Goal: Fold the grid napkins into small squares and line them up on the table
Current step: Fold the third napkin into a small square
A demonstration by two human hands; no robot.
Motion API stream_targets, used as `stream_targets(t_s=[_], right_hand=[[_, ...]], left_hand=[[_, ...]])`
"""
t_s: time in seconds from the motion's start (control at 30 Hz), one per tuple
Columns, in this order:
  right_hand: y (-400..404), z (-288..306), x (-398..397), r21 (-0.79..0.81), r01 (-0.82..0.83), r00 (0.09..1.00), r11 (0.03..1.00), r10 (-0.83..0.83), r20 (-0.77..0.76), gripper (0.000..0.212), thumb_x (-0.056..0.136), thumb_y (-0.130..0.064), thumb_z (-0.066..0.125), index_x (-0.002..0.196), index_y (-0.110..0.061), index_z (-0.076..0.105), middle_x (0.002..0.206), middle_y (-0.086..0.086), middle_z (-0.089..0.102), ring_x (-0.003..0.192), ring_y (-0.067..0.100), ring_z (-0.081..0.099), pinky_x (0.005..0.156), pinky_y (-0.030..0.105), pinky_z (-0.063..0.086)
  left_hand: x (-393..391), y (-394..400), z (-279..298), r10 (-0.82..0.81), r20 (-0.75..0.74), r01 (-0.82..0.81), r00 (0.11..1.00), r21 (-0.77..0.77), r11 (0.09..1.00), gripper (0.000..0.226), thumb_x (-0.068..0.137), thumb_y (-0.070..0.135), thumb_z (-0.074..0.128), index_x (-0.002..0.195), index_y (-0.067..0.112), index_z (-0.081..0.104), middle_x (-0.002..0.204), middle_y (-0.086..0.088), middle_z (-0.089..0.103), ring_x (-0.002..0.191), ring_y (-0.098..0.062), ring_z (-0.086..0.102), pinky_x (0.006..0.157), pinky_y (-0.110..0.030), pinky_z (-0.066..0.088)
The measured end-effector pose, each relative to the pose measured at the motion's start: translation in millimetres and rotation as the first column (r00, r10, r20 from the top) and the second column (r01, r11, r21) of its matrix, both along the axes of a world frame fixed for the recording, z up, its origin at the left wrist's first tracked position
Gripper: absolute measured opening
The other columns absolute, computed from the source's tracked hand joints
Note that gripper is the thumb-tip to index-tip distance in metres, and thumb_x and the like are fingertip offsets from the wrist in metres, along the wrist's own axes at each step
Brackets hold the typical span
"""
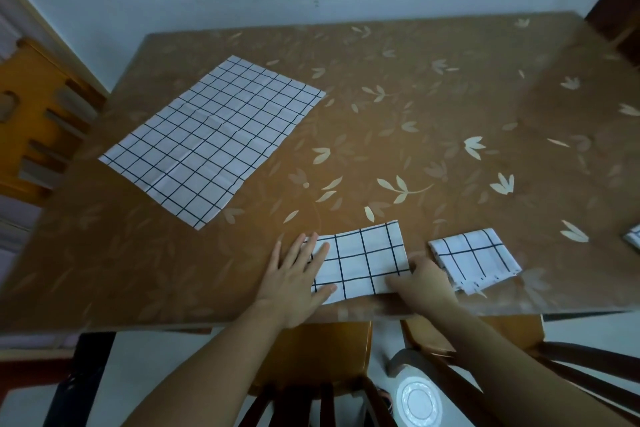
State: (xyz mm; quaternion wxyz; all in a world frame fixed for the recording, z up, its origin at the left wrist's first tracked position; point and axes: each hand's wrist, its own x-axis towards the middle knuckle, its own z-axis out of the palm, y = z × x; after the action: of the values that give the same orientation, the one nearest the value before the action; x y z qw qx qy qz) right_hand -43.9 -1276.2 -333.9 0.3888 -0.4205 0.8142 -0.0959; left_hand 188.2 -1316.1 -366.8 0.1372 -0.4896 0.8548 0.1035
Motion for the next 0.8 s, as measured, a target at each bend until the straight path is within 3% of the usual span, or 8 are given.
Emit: stream_targets(t_s=[0.17, 0.3, 0.37, 0.43, 0.5, 0.6, 0.7, 0.8], right_hand=[[1, -3, -1, -0.135, 0.158, 0.984, 0.978, -0.144, 0.108, 0.031, 0.08, -0.025, 0.069, 0.105, -0.015, 0.056, 0.102, 0.004, 0.062, 0.086, 0.018, 0.06, 0.073, 0.038, 0.056], [2, 4, 5, -0.071, 0.548, 0.737, 0.833, -0.441, 0.511, 0.043, 0.08, -0.013, 0.073, 0.118, -0.015, 0.053, 0.105, 0.006, 0.063, 0.086, 0.017, 0.061, 0.063, 0.033, 0.054], [1, 13, 7, -0.116, 0.473, 0.796, 0.874, -0.366, 0.482, 0.028, 0.082, -0.014, 0.072, 0.107, -0.019, 0.059, 0.102, 0.004, 0.066, 0.083, 0.014, 0.06, 0.064, 0.028, 0.05], [-3, 31, 7, -0.242, 0.349, 0.87, 0.905, -0.217, 0.442, 0.022, 0.083, -0.012, 0.07, 0.099, -0.022, 0.058, 0.094, -0.001, 0.066, 0.078, 0.007, 0.06, 0.061, 0.021, 0.046], [-10, 57, 4, -0.359, 0.219, 0.892, 0.907, -0.037, 0.451, 0.027, 0.081, -0.005, 0.07, 0.102, -0.021, 0.061, 0.091, 0.001, 0.068, 0.08, 0.011, 0.065, 0.062, 0.016, 0.049], [-19, 104, -3, -0.445, -0.017, 0.847, 0.895, 0.249, 0.469, 0.034, 0.079, 0.004, 0.069, 0.103, -0.02, 0.067, 0.095, 0.01, 0.071, 0.087, 0.019, 0.069, 0.079, 0.027, 0.056], [-26, 145, -16, -0.46, 0.024, 0.746, 0.888, 0.29, 0.599, 0.039, 0.08, 0.009, 0.065, 0.107, -0.02, 0.068, 0.093, 0.005, 0.072, 0.083, 0.016, 0.07, 0.077, 0.029, 0.059], [-32, 145, -24, -0.359, 0.231, 0.656, 0.904, 0.129, 0.744, 0.027, 0.085, 0.001, 0.064, 0.108, -0.012, 0.067, 0.098, 0.008, 0.074, 0.085, 0.022, 0.071, 0.075, 0.035, 0.06]], left_hand=[[-2, 1, -1, 0.024, -0.027, -0.024, 0.999, 0.005, 1.0, 0.085, 0.078, 0.074, -0.01, 0.152, 0.032, -0.014, 0.159, 0.003, -0.024, 0.145, -0.017, -0.026, 0.115, -0.05, -0.017], [-3, 6, 0, 0.087, -0.066, -0.086, 0.994, 0.02, 0.996, 0.079, 0.087, 0.074, 0.005, 0.153, 0.032, -0.01, 0.16, 0.005, -0.02, 0.145, -0.015, -0.024, 0.115, -0.048, -0.016], [-5, 9, 5, 0.182, -0.152, -0.176, 0.971, 0.049, 0.983, 0.075, 0.093, 0.066, 0.024, 0.154, 0.032, -0.003, 0.162, 0.007, -0.013, 0.147, -0.012, -0.018, 0.118, -0.046, -0.012], [-8, 8, 14, 0.363, -0.365, -0.35, 0.857, 0.104, 0.931, 0.075, 0.093, 0.053, 0.046, 0.154, 0.03, 0.007, 0.162, 0.009, 0.001, 0.148, -0.009, -0.008, 0.12, -0.044, -0.004], [-11, 2, 33, 0.538, -0.552, -0.464, 0.637, 0.282, 0.839, 0.078, 0.088, 0.036, 0.064, 0.152, 0.03, 0.019, 0.16, 0.013, 0.012, 0.147, -0.008, 0.004, 0.119, -0.043, 0.007], [-10, -11, 60, 0.714, -0.594, -0.246, 0.372, 0.678, 0.692, 0.081, 0.079, 0.023, 0.078, 0.147, 0.032, 0.035, 0.148, 0.019, 0.034, 0.138, -0.008, 0.029, 0.111, -0.037, 0.026], [-12, -18, 78, 0.725, -0.577, 0.042, 0.376, 0.792, 0.609, 0.063, 0.076, 0.03, 0.079, 0.134, 0.026, 0.053, 0.132, 0.007, 0.061, 0.125, -0.015, 0.054, 0.105, -0.039, 0.043], [-27, -11, 89, 0.734, -0.578, 0.054, 0.356, 0.797, 0.601, 0.03, 0.086, 0.022, 0.071, 0.115, 0.017, 0.067, 0.114, 0.002, 0.071, 0.11, -0.016, 0.065, 0.098, -0.038, 0.049]])
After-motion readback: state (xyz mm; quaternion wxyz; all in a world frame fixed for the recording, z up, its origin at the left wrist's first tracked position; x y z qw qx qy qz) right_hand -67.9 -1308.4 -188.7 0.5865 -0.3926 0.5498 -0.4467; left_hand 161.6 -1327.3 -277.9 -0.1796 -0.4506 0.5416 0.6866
